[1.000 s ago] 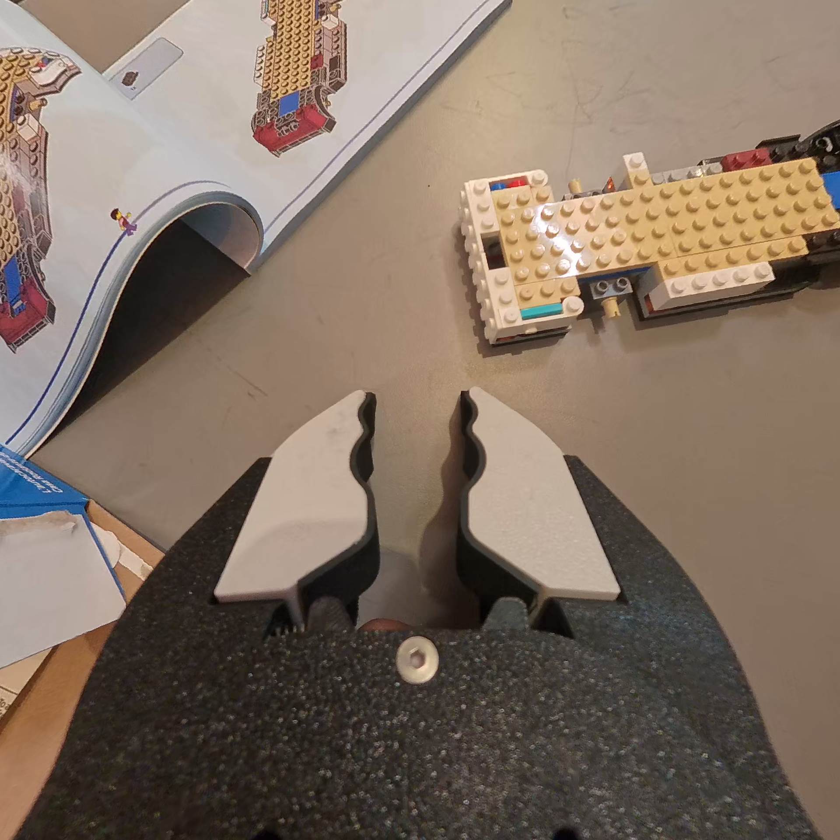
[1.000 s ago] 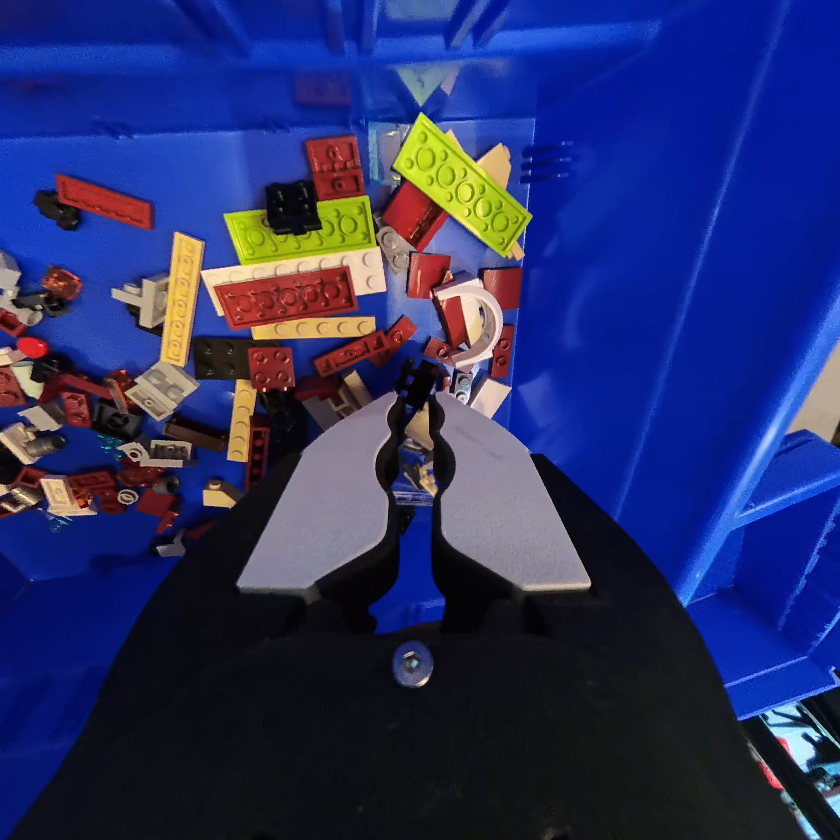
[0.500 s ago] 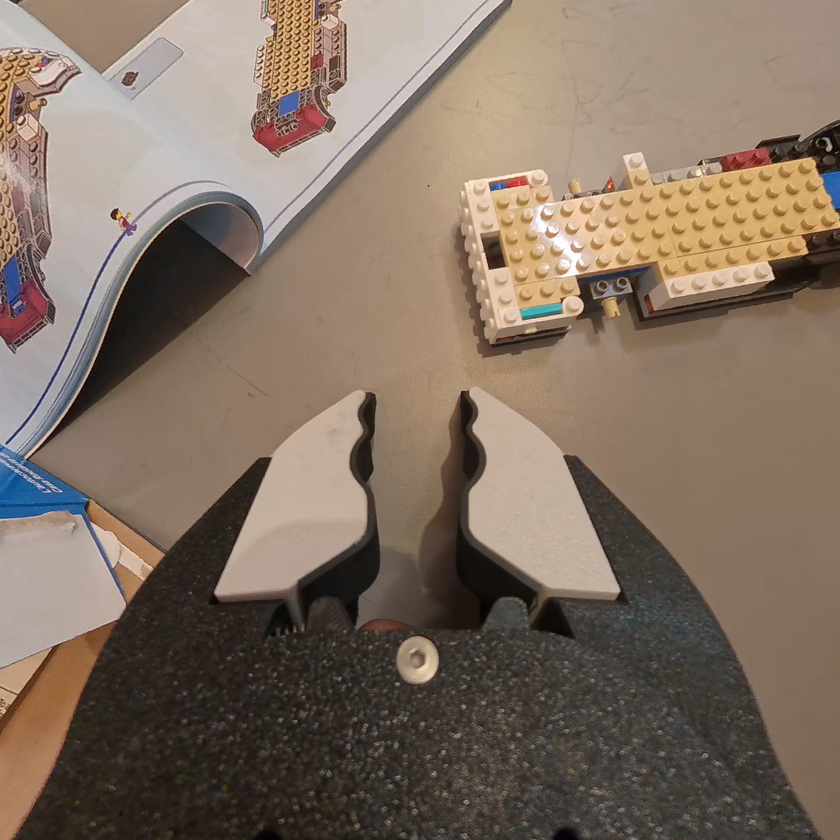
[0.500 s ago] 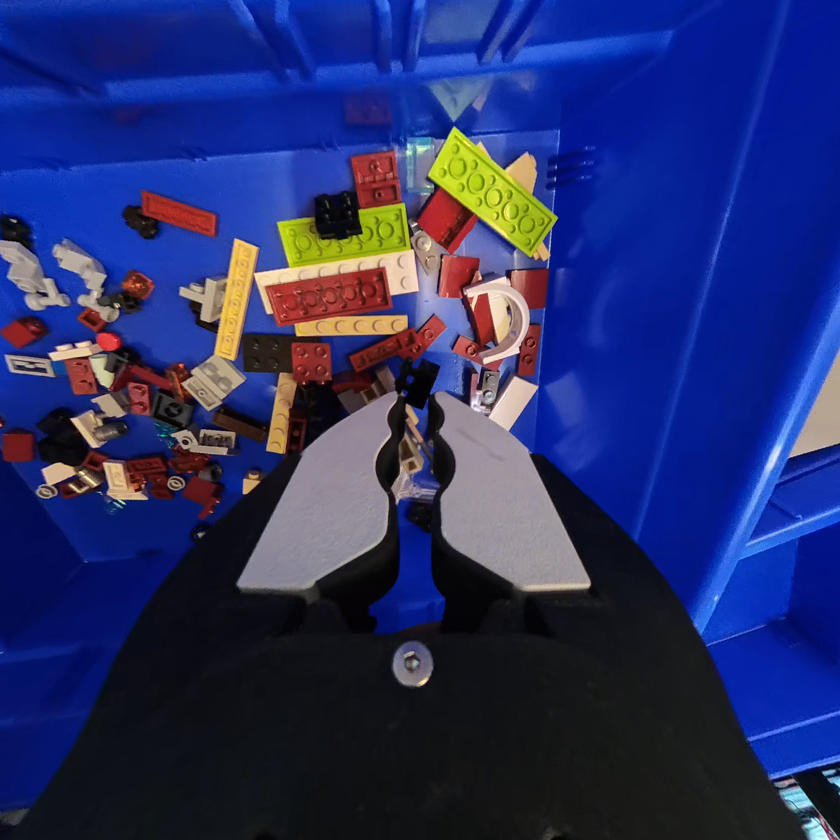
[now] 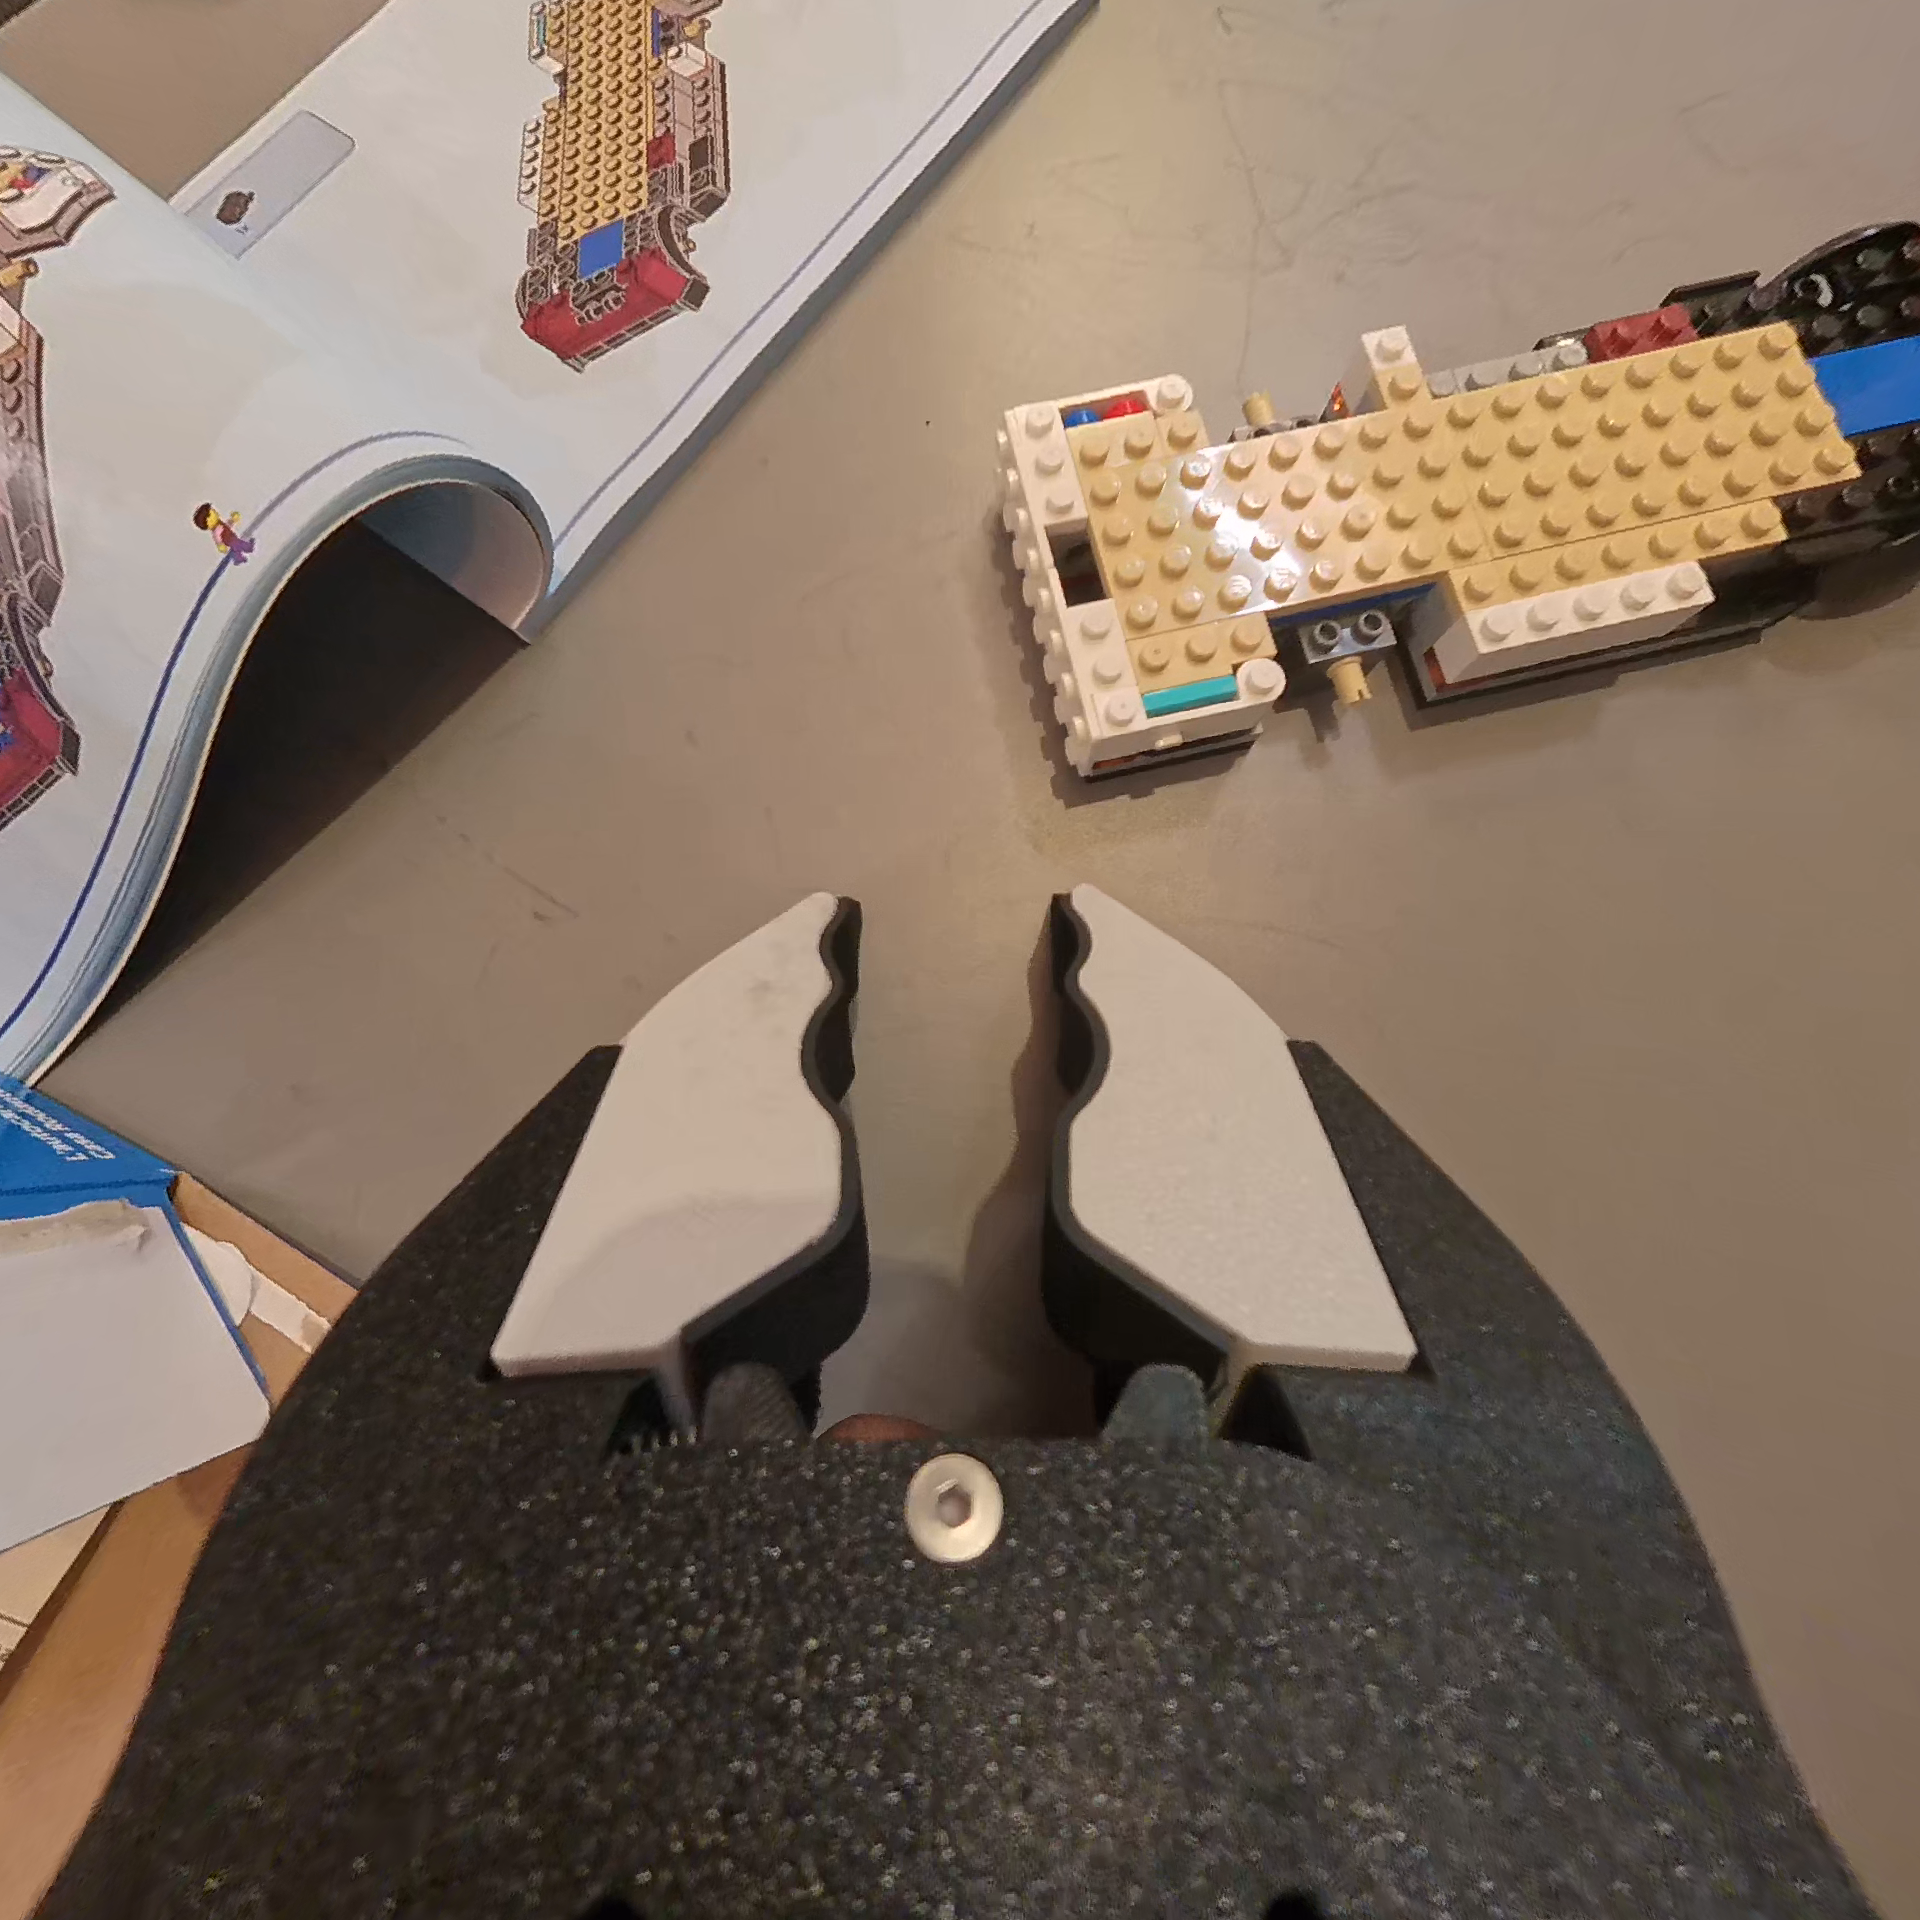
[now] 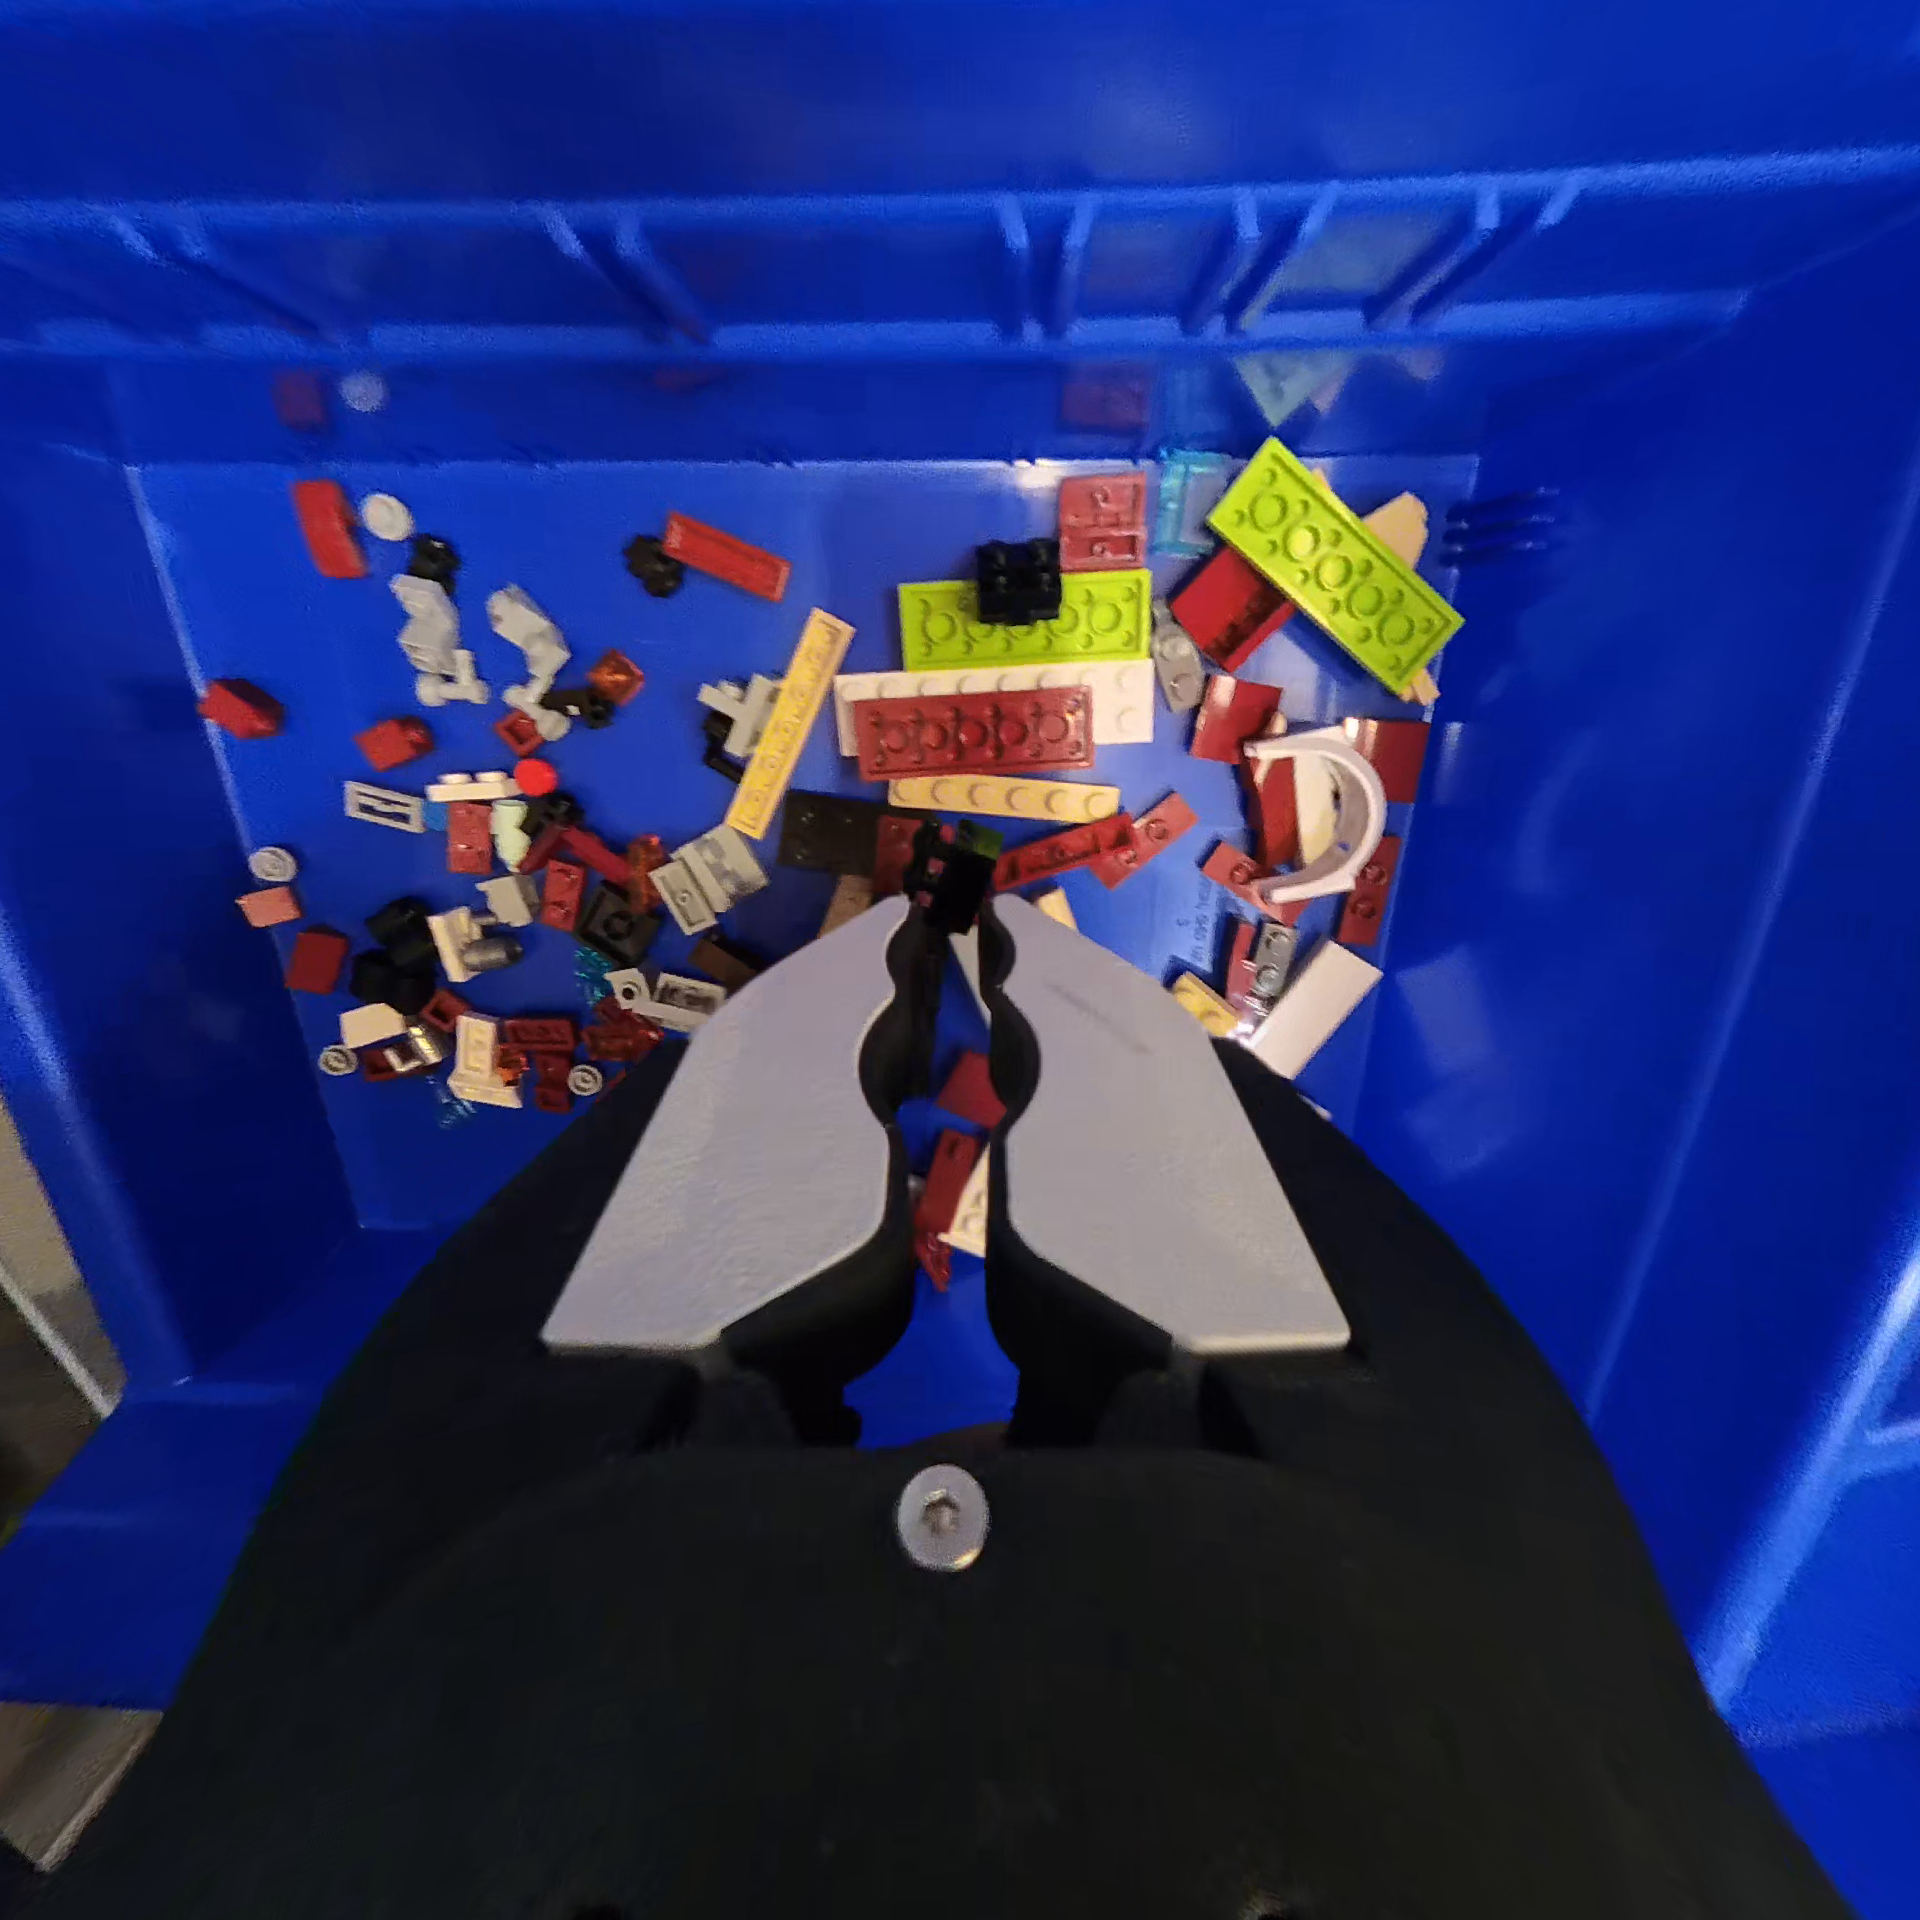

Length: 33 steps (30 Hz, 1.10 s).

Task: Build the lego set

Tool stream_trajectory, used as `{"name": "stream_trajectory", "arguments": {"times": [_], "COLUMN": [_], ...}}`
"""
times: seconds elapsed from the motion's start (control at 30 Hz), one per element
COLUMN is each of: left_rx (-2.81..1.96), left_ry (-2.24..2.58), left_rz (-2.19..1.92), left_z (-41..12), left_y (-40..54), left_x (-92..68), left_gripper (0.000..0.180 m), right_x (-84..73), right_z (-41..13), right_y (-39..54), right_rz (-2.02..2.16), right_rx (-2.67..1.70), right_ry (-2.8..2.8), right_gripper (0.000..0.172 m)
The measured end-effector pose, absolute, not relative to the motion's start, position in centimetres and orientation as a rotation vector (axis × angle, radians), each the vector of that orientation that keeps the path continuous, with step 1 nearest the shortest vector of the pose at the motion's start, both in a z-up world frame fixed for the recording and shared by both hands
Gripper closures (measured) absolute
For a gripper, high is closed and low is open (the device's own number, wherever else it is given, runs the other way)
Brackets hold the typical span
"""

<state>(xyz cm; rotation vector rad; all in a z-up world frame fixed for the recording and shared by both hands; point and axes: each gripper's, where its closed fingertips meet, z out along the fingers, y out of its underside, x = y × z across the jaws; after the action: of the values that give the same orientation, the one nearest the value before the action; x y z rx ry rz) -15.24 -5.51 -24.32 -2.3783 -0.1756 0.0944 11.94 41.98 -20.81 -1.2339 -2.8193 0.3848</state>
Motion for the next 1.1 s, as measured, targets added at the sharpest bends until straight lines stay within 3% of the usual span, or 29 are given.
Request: {"name": "stream_trajectory", "arguments": {"times": [0.03, 1.1], "left_rx": [-2.379, -2.354], "left_ry": [-0.172, -0.196], "left_rz": [0.092, 0.038], "left_z": [-24.3, -24.0], "left_y": [-5.5, -5.5], "left_x": [-15.2, -15.2], "left_gripper": [0.144, 0.144], "right_x": [12.1, 11.2], "right_z": [-20.9, -22.0], "right_y": [41.8, 40.6], "right_rz": [0.407, 0.206], "right_rx": [-1.244, -1.290], "right_ry": [-2.836, -2.889], "right_gripper": [0.162, 0.163]}}
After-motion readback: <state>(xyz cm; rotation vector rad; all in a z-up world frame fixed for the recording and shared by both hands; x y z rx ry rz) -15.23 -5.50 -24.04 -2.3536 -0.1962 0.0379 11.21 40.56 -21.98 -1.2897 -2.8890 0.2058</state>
